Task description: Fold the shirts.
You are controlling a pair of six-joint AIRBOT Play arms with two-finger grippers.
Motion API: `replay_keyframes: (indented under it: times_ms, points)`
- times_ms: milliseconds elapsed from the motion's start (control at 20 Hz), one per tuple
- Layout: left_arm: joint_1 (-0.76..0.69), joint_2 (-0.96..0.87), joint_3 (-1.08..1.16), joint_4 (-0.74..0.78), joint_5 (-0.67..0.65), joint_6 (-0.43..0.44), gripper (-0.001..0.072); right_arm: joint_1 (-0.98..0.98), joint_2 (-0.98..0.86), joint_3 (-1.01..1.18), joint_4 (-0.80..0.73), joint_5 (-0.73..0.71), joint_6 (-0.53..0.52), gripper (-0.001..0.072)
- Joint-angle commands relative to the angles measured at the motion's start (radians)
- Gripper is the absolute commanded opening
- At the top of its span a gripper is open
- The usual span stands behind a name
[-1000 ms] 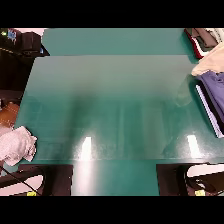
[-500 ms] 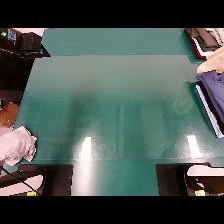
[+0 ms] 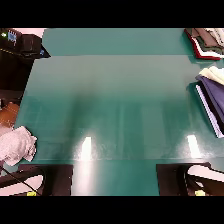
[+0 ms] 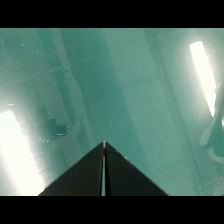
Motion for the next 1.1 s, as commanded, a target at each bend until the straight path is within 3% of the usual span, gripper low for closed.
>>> replay_keyframes:
  times_ms: [0,50,100,150,250,300,600,800,900,1050]
  points:
    - [0.0,0.0,0.0,-0.004,-0.007,0.016,0.0027,-0.065,0.04,-0.117,-0.105,0.1,0.059,0.0103]
    - [0.0,0.0,0.0,-0.004,-0.008,0.016,0.0027,-0.092,0.047,-0.151,-0.105,0.111,0.058,0.0361]
    - [0.0,0.0,0.0,-0.004,-0.008,0.016,0.0027,-0.116,0.055,-0.183,-0.105,0.119,0.058,0.0527]
    - [0.0,0.0,0.0,-0.004,-0.008,0.016,0.0027,-0.145,0.063,-0.214,-0.102,0.134,0.059,0.0535]
    - [0.0,0.0,0.0,-0.004,-0.007,0.016,0.0027,-0.192,0.086,-0.255,-0.093,0.145,0.11,0.0496]
    - [0.0,0.0,0.0,-0.004,-0.002,0.016,0.0027,-0.207,0.101,-0.264,-0.061,0.137,0.122,0.0429]
    - [0.0,0.0,0.0,-0.008,0.013,0.009,0.0027,-0.121,0.203,-0.269,0.407,-0.003,0.121,0.0426]
    - [0.0,0.0,0.0,-0.008,0.075,0.008,0.0027,0.124,0.264,-0.269,0.502,-0.021,0.121,0.0412]
    - [0.0,0.0,0.0,-0.008,0.11,0.009,0.0027,0.273,0.296,-0.269,0.5,-0.022,0.12,0.0014]
    - [0.0,0.0,0.0,-0.008,0.156,0.008,0.0027,0.458,0.326,-0.269,0.499,-0.035,0.114,0.0017]
